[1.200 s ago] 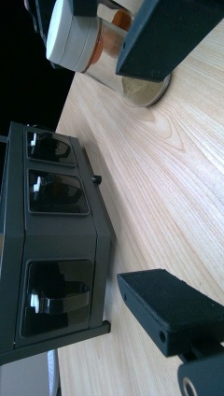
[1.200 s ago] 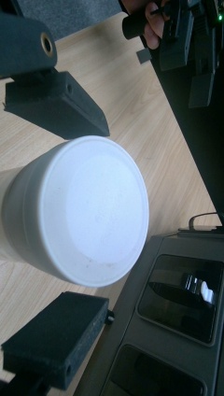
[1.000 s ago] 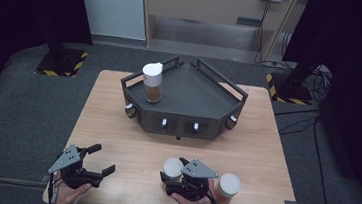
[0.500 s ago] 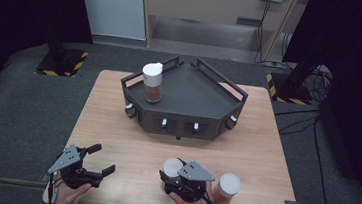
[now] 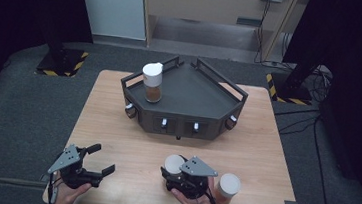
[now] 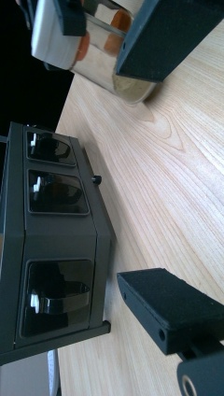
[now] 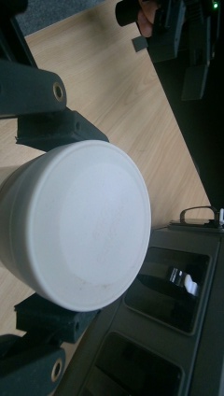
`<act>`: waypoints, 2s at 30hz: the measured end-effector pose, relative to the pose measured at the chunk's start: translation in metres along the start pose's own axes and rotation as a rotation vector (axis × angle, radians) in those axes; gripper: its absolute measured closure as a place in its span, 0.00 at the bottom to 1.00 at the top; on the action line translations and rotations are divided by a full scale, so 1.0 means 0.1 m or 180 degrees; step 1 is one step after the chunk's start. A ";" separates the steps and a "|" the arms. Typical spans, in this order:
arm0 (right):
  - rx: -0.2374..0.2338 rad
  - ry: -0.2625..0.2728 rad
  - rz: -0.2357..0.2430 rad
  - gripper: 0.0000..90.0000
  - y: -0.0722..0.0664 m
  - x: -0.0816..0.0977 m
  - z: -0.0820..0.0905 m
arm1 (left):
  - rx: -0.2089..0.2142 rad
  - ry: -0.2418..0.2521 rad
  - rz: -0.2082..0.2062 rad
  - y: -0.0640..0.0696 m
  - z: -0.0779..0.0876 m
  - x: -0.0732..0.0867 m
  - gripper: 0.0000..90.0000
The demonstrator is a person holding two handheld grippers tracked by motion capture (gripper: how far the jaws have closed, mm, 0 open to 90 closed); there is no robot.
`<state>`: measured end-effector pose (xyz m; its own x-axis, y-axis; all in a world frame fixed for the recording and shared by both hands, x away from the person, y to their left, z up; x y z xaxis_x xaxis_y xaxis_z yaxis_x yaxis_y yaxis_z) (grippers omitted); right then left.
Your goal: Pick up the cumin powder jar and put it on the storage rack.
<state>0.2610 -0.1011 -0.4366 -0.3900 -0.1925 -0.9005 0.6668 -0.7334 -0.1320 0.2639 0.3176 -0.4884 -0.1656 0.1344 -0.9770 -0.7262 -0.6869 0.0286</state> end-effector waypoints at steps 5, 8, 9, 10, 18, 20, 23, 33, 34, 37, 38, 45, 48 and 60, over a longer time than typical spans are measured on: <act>0.0007 -0.0002 -0.0032 0.37 0.03 -0.11 0.02 | 0.0008 -0.0010 -0.0006 0.00 0.00 0.00 0.03; 0.0011 0.0017 -0.0003 0.37 0.05 -0.20 0.03 | 0.0006 -0.0010 -0.0006 0.00 0.00 0.00 0.03; 0.0017 0.0022 0.0007 0.37 0.05 -0.23 0.03 | 0.0003 -0.0006 -0.0003 0.00 0.00 0.00 0.03; 0.0017 0.0025 0.0017 0.37 0.06 -0.25 0.04 | 0.0001 -0.0005 -0.0001 0.00 0.00 0.00 0.03; -0.0009 0.0010 -0.0020 0.37 0.10 -0.48 0.06 | -0.0001 -0.0013 -0.0002 0.00 0.00 0.00 0.03; -0.0005 0.0004 -0.0020 0.37 0.11 -0.54 0.07 | 0.0000 -0.0011 -0.0001 0.00 0.00 0.00 0.03; -0.0001 0.0005 0.0009 0.37 0.12 -0.63 0.07 | 0.0001 -0.0013 -0.0001 0.00 0.00 0.00 0.03; -0.0033 -0.0021 0.0060 0.37 0.14 -0.95 0.08 | 0.0004 -0.0009 -0.0005 0.00 0.00 0.00 0.03; -0.0031 -0.0015 0.0065 0.37 0.14 -0.99 0.08 | 0.0005 -0.0009 -0.0005 0.00 0.00 0.00 0.03; -0.0033 -0.0002 0.0058 0.37 0.16 -1.08 0.09 | 0.0005 -0.0009 -0.0004 0.00 0.00 0.00 0.03; -0.0037 0.0002 0.0058 0.37 0.17 -1.12 0.09 | 0.0006 -0.0008 -0.0002 0.00 0.00 0.00 0.03; -0.0029 -0.0002 0.0019 0.37 0.24 -1.39 0.08 | 0.0007 -0.0010 -0.0005 0.00 0.00 0.00 0.03; -0.0004 0.0005 0.0013 0.37 0.27 -1.50 0.06 | 0.0005 -0.0006 0.0000 0.00 0.00 0.00 0.03; 0.0169 0.0076 0.0015 0.37 0.45 -1.90 -0.08 | 0.0001 0.0011 0.0010 0.00 0.01 0.00 0.03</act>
<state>0.3701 -0.0929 -0.2747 -0.3712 -0.1807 -0.9108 0.6338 -0.7662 -0.1063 0.2635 0.3185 -0.4883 -0.1657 0.1297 -0.9776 -0.7259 -0.6870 0.0319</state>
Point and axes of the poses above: each handheld gripper's, and its own axes: z roughly backward along the jaws, x roughly out of its underside, y roughly to its right, the point moved 10 cm from there along -z, roughly forward along the jaws, and after that the axes turned 6 degrees about -z, right-handed, at the moved point
